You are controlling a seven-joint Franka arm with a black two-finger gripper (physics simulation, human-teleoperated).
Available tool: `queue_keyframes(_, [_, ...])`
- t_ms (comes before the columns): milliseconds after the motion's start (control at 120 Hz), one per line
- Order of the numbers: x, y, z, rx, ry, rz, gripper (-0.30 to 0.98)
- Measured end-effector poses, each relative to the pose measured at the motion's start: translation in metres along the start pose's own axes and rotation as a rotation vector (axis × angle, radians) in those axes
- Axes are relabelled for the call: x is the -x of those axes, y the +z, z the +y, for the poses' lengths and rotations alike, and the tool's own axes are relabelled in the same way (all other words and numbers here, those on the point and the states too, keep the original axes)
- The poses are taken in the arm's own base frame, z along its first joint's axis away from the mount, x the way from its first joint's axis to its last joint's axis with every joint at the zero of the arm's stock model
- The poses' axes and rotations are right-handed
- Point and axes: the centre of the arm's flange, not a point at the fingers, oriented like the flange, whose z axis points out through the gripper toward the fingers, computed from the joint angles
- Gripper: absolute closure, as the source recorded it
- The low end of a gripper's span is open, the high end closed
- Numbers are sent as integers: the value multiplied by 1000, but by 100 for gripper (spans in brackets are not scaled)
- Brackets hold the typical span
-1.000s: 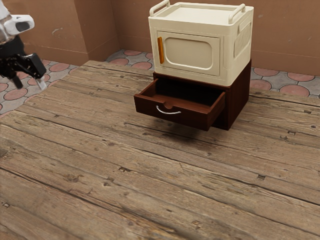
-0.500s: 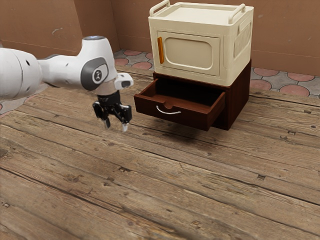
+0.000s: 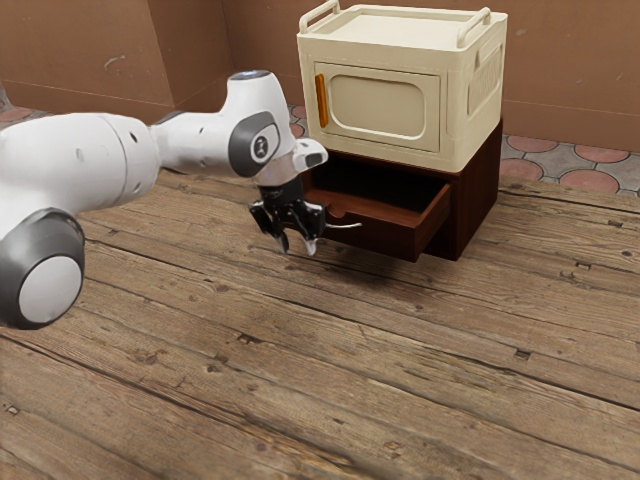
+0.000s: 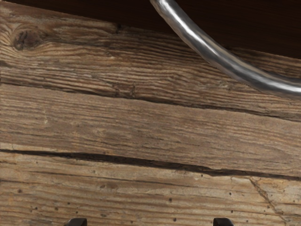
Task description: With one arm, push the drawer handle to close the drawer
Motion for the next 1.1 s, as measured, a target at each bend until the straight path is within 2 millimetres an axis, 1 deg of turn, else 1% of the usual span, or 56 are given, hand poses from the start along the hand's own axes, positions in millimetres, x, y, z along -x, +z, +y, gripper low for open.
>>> queue_keyframes(67, [-9, 4, 5, -31, 6, -2, 54])
queue_keyframes(142, [-23, 6, 9, -59, 11, 12, 62])
queue_keyframes(250, [-35, 6, 9, -79, 7, 25, 70])
queue_keyframes(325, [-44, 0, 17, -85, 13, 42, 73])
queue_keyframes(400, [-44, 1, 25, -87, 18, 34, 75])
queue_keyframes(450, [-42, 3, 34, -88, 27, 26, 76])
queue_keyframes(508, [-40, 4, 40, -89, 29, 18, 77])
queue_keyframes(658, [-39, 2, 44, -88, 23, 16, 78])
queue_keyframes(775, [-41, -9, 51, -78, 24, 40, 78])
queue_keyframes(883, [-44, -7, 57, -70, 25, 48, 78])
queue_keyframes(958, [-46, -4, 57, -69, 19, 49, 78])
queue_keyframes(1100, [-54, -5, 59, -69, 12, 75, 78])
